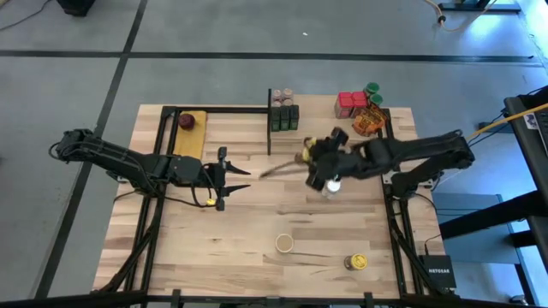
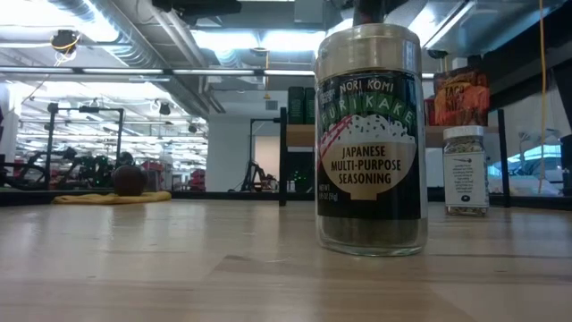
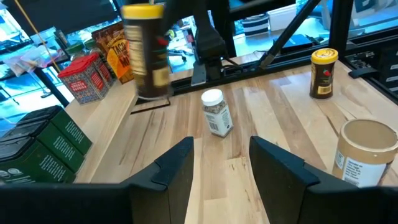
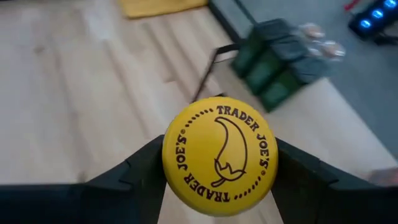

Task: Shelf spices
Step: Put the left yellow seasoning bottle on the shelf

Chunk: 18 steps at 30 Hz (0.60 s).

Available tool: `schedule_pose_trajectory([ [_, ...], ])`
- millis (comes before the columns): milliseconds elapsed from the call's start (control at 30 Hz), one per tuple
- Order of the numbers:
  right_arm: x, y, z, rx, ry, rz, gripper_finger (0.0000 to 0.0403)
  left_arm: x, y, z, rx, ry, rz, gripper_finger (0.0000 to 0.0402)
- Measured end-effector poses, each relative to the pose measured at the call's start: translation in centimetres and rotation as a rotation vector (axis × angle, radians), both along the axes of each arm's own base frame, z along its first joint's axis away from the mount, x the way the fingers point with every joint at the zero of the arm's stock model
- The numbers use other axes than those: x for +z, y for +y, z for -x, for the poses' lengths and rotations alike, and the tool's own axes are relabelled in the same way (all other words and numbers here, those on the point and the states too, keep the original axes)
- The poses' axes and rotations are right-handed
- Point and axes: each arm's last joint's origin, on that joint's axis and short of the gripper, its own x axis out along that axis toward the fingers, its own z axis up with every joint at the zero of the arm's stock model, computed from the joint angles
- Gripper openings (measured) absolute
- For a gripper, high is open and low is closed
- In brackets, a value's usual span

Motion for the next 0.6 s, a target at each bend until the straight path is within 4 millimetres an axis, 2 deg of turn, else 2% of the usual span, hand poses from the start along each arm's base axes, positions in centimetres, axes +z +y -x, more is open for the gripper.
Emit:
schedule_pose_trajectory([
  [400, 1.0, -8.4, 0.7, -0.224, -0.040, -0.021, 0.0235, 0.0, 0.0, 0.0, 0.002, 0.000, 0.008, 0.0150],
  [600, 4.1, -11.2, 1.0, -0.280, -0.116, 0.016, 0.0235, 0.1, 0.0, 0.0, 0.002, -0.011, 0.011, 0.0150],
])
